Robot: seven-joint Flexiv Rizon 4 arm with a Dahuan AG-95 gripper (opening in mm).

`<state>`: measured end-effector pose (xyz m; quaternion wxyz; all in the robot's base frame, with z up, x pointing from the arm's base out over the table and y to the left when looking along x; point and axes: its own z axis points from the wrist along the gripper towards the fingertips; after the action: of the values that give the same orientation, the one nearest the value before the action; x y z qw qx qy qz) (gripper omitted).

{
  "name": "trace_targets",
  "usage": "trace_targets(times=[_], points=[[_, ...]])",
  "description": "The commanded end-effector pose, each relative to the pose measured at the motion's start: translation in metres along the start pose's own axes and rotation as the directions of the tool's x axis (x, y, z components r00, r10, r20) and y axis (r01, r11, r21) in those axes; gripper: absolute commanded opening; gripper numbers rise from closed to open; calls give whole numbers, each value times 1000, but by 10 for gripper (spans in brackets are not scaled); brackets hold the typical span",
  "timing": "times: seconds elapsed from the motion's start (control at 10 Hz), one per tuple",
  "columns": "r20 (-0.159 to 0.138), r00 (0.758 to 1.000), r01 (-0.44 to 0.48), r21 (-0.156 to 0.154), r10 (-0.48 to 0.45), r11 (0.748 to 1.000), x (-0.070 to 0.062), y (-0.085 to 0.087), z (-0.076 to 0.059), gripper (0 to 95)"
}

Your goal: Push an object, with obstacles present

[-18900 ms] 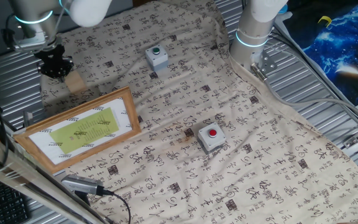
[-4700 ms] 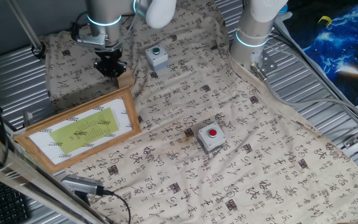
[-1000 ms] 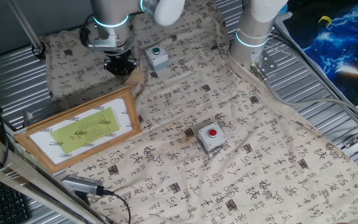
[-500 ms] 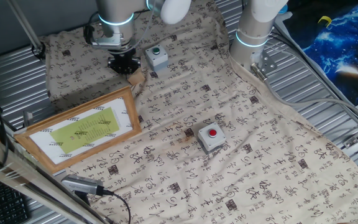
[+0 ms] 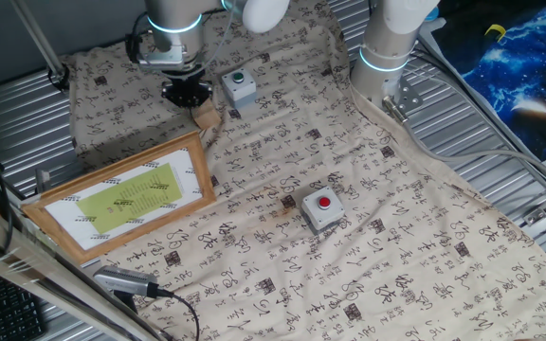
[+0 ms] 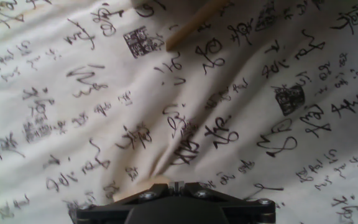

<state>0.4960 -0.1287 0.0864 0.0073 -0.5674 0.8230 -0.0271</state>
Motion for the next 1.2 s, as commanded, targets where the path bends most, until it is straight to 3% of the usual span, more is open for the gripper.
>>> trace_targets(times=[0.1, 0.3, 0.6, 1.2], points=[[-2, 1000, 27, 0, -27, 1000, 16, -4, -4, 0], [2, 999, 53, -2, -53, 999, 27, -6, -5, 0], [12, 991, 133, -28, -133, 991, 42, 4, 3, 0], [13, 980, 201, -14, -201, 979, 63, 21, 13, 0]])
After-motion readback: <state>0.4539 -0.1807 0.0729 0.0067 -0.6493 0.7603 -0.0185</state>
